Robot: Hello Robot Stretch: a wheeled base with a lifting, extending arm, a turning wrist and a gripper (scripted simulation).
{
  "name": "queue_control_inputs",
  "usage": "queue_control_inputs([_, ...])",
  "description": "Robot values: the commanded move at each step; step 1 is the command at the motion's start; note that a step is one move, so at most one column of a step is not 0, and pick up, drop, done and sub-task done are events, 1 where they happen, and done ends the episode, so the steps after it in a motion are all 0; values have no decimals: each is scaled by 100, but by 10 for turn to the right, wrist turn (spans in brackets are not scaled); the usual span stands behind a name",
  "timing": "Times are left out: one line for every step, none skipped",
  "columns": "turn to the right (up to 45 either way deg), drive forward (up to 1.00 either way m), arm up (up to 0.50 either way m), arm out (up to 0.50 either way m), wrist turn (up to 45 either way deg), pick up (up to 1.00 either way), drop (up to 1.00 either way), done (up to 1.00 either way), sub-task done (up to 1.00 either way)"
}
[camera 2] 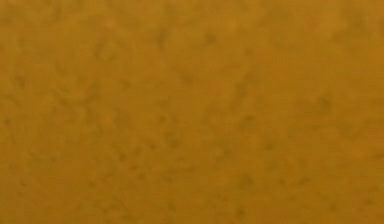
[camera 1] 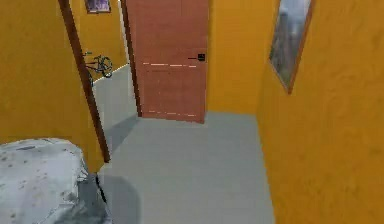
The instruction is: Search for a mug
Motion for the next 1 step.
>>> queue_control_inputs([0,75,0,0,0,0,0,0,0])
